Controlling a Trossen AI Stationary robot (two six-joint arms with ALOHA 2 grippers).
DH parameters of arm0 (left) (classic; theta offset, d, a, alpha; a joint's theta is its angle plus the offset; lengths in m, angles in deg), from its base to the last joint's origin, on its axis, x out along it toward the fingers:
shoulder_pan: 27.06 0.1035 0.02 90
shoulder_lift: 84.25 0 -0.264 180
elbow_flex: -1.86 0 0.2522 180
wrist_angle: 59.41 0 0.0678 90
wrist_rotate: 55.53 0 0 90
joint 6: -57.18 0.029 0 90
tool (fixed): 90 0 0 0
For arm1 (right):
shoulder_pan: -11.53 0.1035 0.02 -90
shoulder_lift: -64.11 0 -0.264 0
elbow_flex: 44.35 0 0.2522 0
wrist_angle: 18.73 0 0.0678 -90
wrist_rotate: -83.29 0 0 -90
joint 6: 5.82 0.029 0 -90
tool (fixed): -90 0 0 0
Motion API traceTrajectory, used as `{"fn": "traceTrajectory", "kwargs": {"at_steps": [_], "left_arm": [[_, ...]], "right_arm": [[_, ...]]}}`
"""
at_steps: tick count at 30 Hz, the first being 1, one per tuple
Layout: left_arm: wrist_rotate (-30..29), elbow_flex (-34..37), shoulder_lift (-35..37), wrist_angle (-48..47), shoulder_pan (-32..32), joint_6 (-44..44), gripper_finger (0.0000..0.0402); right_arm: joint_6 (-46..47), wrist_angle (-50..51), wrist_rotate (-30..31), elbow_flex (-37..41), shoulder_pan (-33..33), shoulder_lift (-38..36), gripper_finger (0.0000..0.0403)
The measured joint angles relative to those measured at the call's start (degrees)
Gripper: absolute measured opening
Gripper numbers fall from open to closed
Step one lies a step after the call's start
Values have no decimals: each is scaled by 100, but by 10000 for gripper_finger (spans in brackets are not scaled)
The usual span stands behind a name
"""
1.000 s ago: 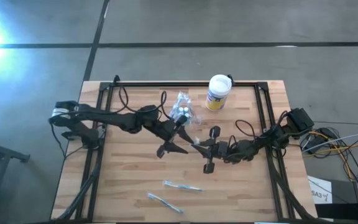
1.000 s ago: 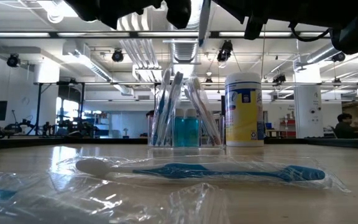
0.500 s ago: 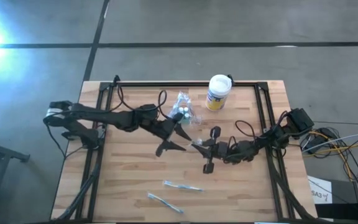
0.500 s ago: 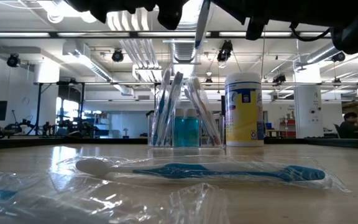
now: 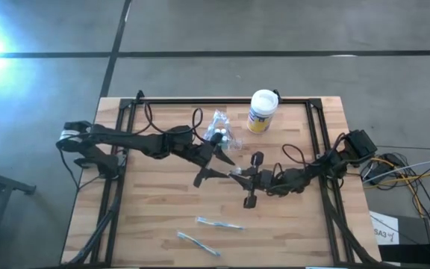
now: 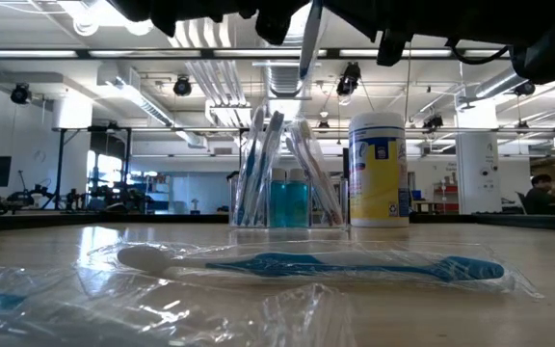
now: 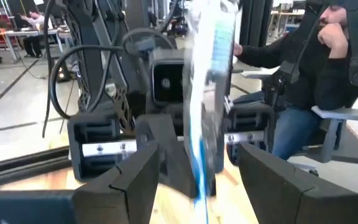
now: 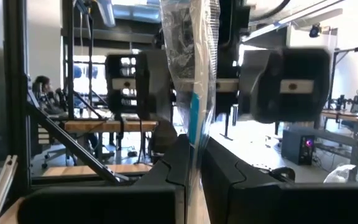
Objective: Pick & Place toothbrushing station
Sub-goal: Put the blue toothbrush into the transparent organizer
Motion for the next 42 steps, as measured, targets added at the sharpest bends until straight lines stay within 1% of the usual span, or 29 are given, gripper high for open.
{"fn": "traceTrajectory", "kwargs": {"at_steps": [6, 13, 16, 20, 28, 29, 31, 33, 39, 42], "left_arm": [[4, -203, -193, 25, -7, 2, 218], [15, -217, -240, 20, -6, 28, 217], [17, -220, -227, 23, -4, 32, 204], [17, -215, -227, -24, -7, 32, 160], [120, -210, -220, -118, -11, 149, 35], [120, -209, -216, -147, -11, 176, 25], [122, -209, -216, -186, -11, 230, 25], [120, -209, -216, -238, -15, 263, 25], [150, -208, -194, -337, -20, 318, 25], [194, -204, -76, -551, -11, 337, 25]], "right_arm": [[24, 378, 8, -195, -44, 0, 18], [-149, 410, 52, -261, 2, 0, 18], [-100, 418, 52, -261, -1, 0, 18], [-107, 403, 66, -261, -7, 0, 18], [-93, 384, 76, -257, -6, 0, 18], [-56, 393, 85, -255, -5, 0, 20], [-21, 434, 87, -253, -4, 0, 31], [4, 462, 85, -253, -4, 0, 51], [23, 516, 42, -253, 33, 0, 131], [2, 509, 42, -253, 66, 0, 171]]}}
